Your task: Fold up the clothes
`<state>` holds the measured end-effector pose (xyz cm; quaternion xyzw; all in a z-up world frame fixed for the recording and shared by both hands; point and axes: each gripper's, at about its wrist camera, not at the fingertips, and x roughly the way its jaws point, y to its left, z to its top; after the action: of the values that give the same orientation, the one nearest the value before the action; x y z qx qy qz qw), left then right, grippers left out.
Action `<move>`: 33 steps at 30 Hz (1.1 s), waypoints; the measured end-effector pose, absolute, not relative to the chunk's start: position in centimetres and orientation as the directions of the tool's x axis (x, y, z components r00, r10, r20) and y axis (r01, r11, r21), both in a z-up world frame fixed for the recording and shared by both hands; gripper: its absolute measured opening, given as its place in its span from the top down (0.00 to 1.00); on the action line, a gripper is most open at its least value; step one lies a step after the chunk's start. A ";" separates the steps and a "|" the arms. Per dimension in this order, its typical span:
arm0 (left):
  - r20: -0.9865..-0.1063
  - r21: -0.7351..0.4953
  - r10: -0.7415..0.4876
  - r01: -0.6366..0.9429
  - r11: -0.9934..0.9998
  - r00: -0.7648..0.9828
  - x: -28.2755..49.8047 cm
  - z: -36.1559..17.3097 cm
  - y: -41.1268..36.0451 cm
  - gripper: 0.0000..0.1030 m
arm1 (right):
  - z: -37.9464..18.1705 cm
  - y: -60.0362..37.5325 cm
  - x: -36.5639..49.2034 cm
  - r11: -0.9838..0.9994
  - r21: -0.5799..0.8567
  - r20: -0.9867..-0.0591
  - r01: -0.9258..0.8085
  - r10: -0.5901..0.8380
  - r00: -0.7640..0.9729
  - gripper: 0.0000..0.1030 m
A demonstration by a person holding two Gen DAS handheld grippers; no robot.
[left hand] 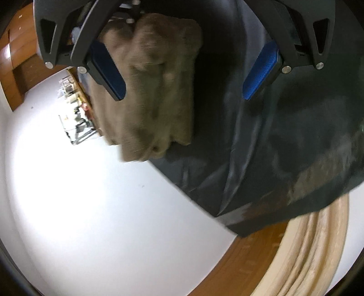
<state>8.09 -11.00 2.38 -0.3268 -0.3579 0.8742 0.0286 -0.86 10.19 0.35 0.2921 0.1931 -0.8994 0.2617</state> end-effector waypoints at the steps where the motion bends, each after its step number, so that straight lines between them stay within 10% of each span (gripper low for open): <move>1: -0.529 -0.650 0.300 0.151 -0.745 -0.794 7.9 3.3 -10.6 0.00 | 0.4 10.3 -0.9 -0.788 -0.188 -0.626 0.586 -0.363 -0.690 0.16; 10: -0.505 -0.662 0.486 -0.041 -0.748 -0.713 -2.3 7.0 -3.5 0.00 | 0.9 11.3 -1.1 -0.785 -0.132 -0.618 0.606 -0.413 -0.669 0.16; 33: -0.664 -0.679 0.430 0.251 -0.690 -0.612 -7.3 -2.4 -8.8 0.01 | 1.2 11.5 -1.8 -0.773 -0.086 -0.614 0.628 -0.455 -0.645 0.15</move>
<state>-7.27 -8.81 -2.43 -0.4371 -0.3900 0.8086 0.0554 -1.75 11.51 1.24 0.2931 0.1474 -0.8949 0.3026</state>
